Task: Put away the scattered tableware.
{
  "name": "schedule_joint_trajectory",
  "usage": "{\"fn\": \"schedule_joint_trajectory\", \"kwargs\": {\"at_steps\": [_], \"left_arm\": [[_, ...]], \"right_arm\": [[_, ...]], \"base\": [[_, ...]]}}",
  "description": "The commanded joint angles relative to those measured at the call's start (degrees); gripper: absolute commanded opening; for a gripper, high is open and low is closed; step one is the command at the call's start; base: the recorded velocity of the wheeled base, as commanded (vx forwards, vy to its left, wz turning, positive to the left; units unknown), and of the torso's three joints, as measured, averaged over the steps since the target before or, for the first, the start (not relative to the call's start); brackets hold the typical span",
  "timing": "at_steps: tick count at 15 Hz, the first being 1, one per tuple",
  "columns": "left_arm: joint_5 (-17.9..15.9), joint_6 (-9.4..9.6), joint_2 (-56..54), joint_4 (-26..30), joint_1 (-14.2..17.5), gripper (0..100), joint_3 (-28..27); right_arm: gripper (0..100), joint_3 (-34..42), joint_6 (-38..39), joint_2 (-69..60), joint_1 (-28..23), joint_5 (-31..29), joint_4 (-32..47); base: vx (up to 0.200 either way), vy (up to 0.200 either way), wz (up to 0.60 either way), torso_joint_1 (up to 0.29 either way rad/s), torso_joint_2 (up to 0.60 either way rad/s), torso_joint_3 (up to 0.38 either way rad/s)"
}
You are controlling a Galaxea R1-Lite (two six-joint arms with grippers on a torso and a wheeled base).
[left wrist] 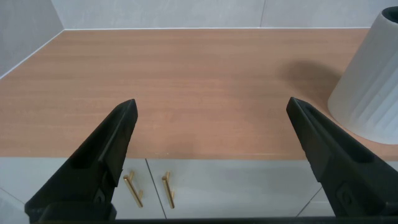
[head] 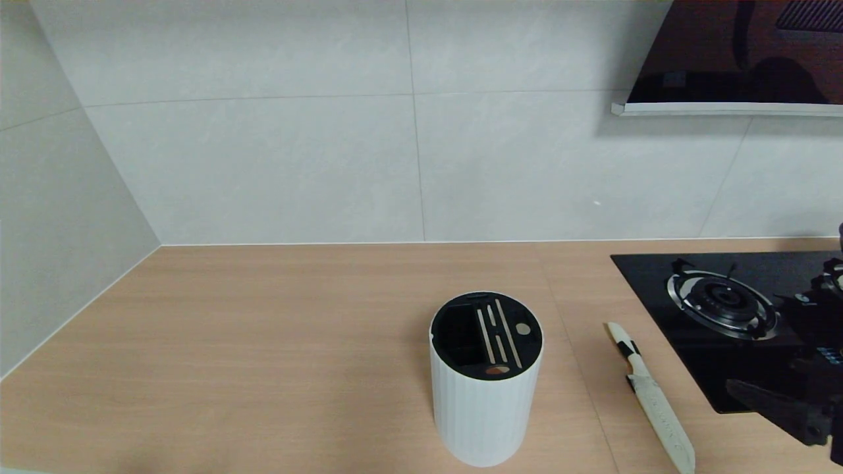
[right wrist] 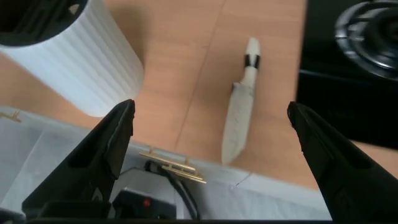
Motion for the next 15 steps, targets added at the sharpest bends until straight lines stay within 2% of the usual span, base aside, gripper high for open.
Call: {"fn": "schedule_joint_trajectory", "kwargs": {"at_steps": [1, 6, 13, 15], "left_arm": [[0.0, -0.03, 0.0, 0.0, 0.0, 100, 0.0], [0.0, -0.03, 0.0, 0.0, 0.0, 100, 0.0], [0.0, -0.03, 0.0, 0.0, 0.0, 100, 0.0], [0.0, -0.03, 0.0, 0.0, 0.0, 100, 0.0]], "right_arm": [[100, -0.8, 0.0, 15.6, 1.0, -0.2, -9.0], [100, -0.9, -0.3, 25.8, 1.0, -2.9, -17.3], [100, -0.5, 0.0, 39.6, 2.9, -7.0, -22.2], [100, 0.6, 0.2, 46.1, 2.9, -9.6, -29.8]], "base": [[0.0, 0.0, 0.0, 0.0, 0.0, 0.0], [0.0, 0.0, 0.0, 0.0, 0.0, 0.0], [0.0, 0.0, 0.0, 0.0, 0.0, 0.0], [0.0, 0.0, 0.0, 0.0, 0.0, 0.0]]}}
